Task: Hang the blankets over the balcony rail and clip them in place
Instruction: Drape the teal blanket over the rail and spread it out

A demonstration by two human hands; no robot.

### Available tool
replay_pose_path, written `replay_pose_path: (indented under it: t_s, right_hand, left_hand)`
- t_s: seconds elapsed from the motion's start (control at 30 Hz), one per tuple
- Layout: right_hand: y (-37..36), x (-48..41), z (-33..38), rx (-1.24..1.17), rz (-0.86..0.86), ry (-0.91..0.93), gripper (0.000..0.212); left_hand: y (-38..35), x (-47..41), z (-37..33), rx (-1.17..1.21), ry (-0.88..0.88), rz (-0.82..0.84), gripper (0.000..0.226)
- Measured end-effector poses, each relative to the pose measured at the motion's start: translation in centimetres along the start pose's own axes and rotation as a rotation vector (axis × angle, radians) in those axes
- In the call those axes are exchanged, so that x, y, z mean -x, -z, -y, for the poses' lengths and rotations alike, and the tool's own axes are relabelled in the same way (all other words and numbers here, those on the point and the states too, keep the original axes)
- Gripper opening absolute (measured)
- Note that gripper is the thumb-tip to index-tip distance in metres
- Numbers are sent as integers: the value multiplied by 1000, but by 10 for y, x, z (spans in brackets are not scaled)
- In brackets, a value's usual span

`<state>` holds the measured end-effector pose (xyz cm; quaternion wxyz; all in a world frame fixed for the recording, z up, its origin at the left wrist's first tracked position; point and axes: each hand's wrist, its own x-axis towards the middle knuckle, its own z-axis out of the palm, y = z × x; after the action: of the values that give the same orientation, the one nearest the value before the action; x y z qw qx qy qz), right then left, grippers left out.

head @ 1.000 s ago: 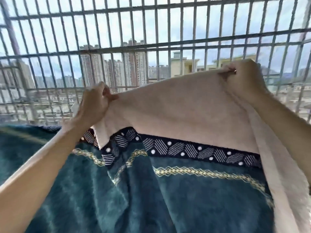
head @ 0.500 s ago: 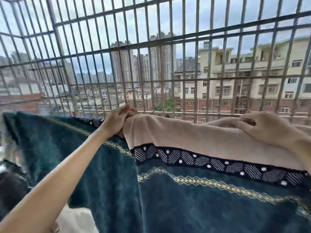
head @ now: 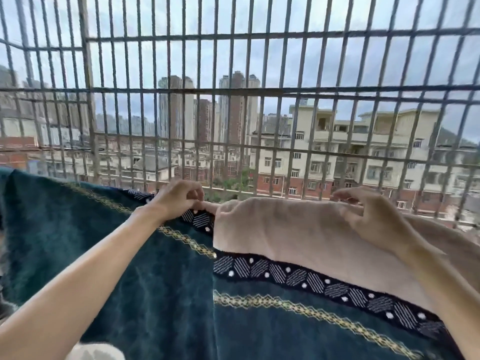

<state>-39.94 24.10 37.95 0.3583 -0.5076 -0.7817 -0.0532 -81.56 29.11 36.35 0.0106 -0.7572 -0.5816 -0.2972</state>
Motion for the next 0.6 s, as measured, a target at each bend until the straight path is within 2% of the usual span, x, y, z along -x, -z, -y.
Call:
replay_pose_path:
  t_s: [0.1,0.23,0.33,0.47,0.6]
  right_hand:
    - [-17,-3,34,20,21,35,37]
    - [-47,-10,83,21,71,51,39]
    - [-72,-17,120,43,89,36,37]
    - [-102,-29,161,68,101,9,38]
    - [-131,-50,188,77,133,-36,40]
  left_hand:
    - [3,-6,5,-30,-48,6,24]
    - [2,-12,7,-118,-98,-3,10]
    - [5,-10,19,-182,-102,-47,15]
    - [18,-6,62,-212,-100,-123,16]
    - [44,-3,116,-188,-49,-114,20]
